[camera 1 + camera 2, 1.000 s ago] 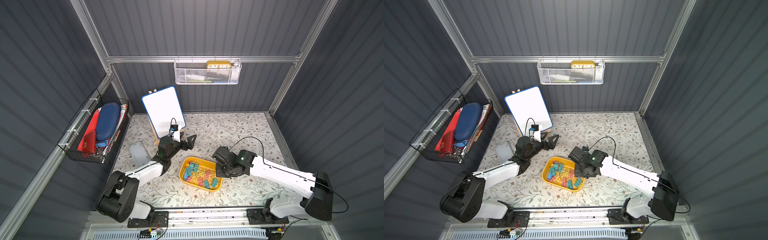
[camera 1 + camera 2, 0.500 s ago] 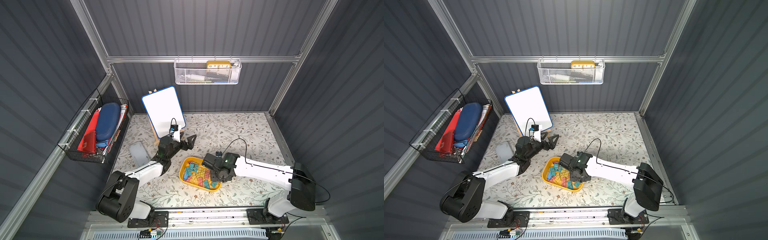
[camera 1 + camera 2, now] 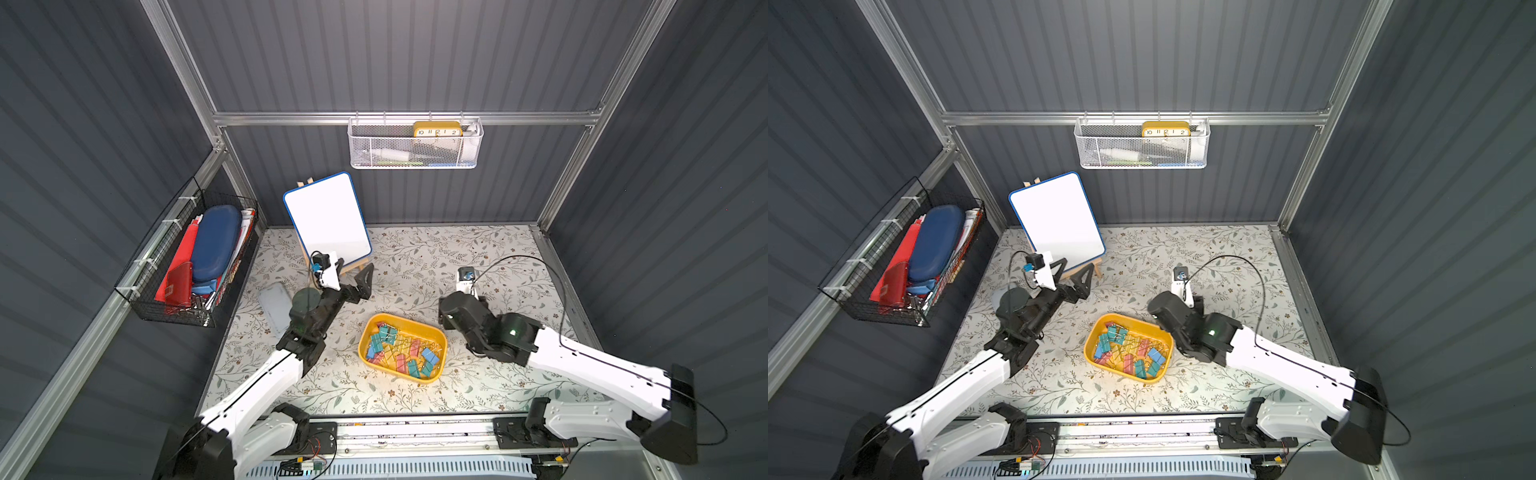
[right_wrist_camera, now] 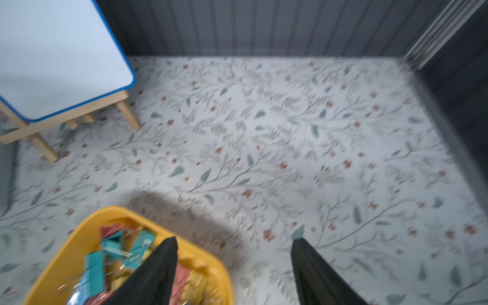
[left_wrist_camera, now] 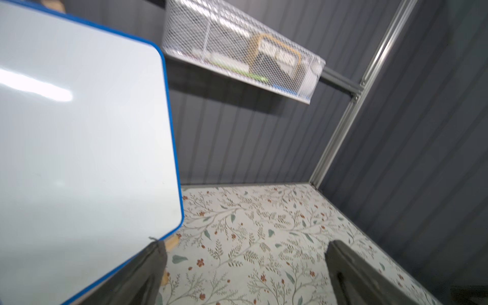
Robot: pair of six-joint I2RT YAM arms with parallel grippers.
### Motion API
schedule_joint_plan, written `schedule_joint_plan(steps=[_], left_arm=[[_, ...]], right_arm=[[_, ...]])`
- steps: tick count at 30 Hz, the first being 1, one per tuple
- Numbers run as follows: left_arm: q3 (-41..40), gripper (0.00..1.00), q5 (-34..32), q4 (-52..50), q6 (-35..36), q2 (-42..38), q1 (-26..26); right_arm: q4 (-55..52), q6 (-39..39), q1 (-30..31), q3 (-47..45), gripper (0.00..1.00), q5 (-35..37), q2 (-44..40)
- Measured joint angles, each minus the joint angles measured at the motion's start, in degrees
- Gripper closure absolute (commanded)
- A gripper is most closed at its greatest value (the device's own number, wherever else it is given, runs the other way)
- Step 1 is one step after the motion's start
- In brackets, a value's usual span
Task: Put the binder clips in the storage box
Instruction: Place the binder clip in the storage box, then reset both arms
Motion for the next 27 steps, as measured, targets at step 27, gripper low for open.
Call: schedule_joint_plan(steps=[27], left_arm=[[-11.04,0.01,-13.25,30.14,10.23,27.17,26.91]], right_arm=[[65.44,-20.46,-52.48,-29.57,0.01,-22.18,21.40]])
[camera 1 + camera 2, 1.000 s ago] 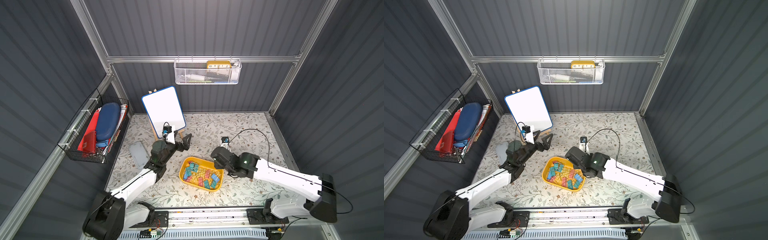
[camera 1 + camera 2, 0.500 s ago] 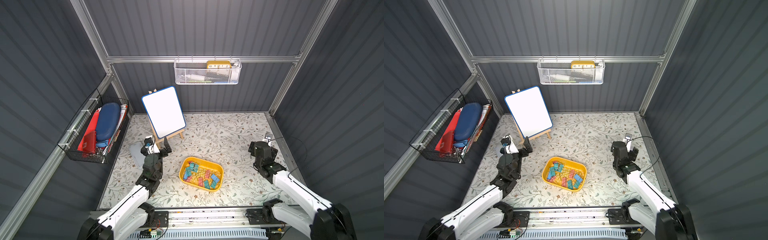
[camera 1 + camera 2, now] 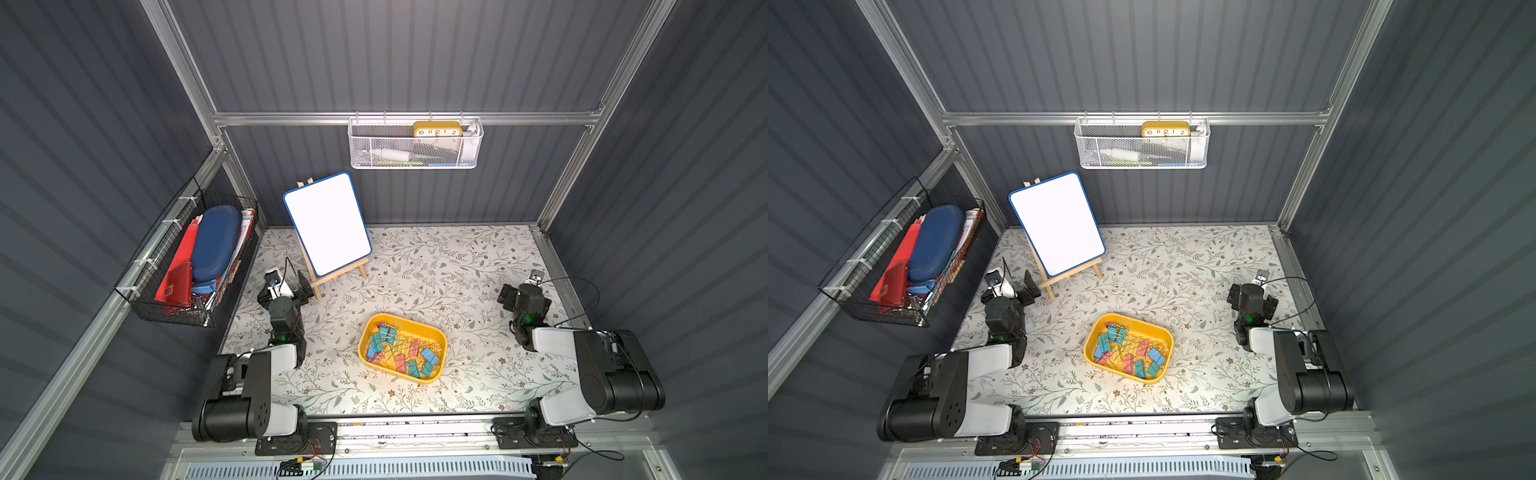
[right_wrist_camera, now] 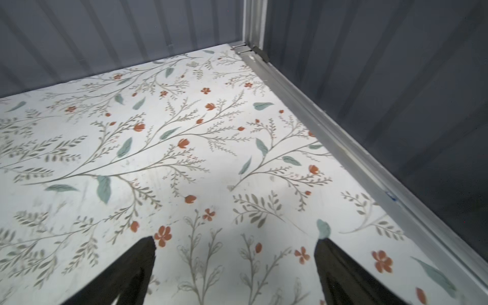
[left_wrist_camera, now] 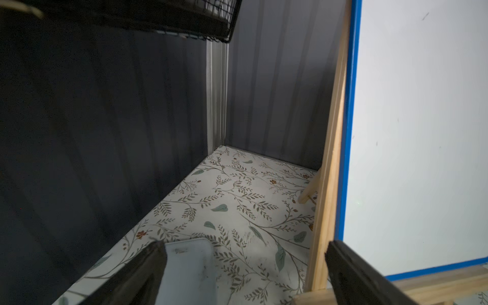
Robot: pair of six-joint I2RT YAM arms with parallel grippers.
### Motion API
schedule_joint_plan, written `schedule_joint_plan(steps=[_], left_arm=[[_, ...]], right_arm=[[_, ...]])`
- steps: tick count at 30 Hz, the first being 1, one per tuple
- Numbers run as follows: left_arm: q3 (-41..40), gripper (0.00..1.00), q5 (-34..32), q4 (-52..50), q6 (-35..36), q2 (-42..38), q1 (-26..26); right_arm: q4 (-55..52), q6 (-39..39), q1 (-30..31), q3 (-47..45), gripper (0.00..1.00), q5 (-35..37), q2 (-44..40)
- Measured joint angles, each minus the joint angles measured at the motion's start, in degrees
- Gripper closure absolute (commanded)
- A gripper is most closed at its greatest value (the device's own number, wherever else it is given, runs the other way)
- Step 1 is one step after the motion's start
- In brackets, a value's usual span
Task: Put the binder clips in the storage box
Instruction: Reset both arms
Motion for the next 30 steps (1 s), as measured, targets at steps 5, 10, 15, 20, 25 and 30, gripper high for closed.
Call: schedule_joint_plan(steps=[5,10,15,20,25,30], left_arm=[[2.27,0.01,8.13,6.40,0.00,7.21,3.15],[5.79,0.01,14.58,8.94,-0.24,14.34,6.29],[6.82,0.01,16.46,8.74,-0.28,14.64,6.67],[6.99,0.01,17.14,8.74,-0.28,14.64,6.67],[6.99,0.00,17.29,8.72,-0.31,14.64,6.67],[6.99,0.01,17.29,8.72,-0.28,14.64,6.67]], right_arm=[[10.10,-1.05,-0.04,-4.61,0.01,-3.23,2.67],[13.00,-1.60,0.04,-4.48,0.01,-3.87,2.89],[13.00,-1.75,0.15,-4.39,0.01,-4.26,2.78],[11.89,-1.75,0.15,-4.20,0.01,-4.26,2.12],[11.91,-2.05,0.17,-4.20,0.01,-4.87,2.12],[11.89,-2.43,0.20,-4.00,0.01,-4.98,2.12]])
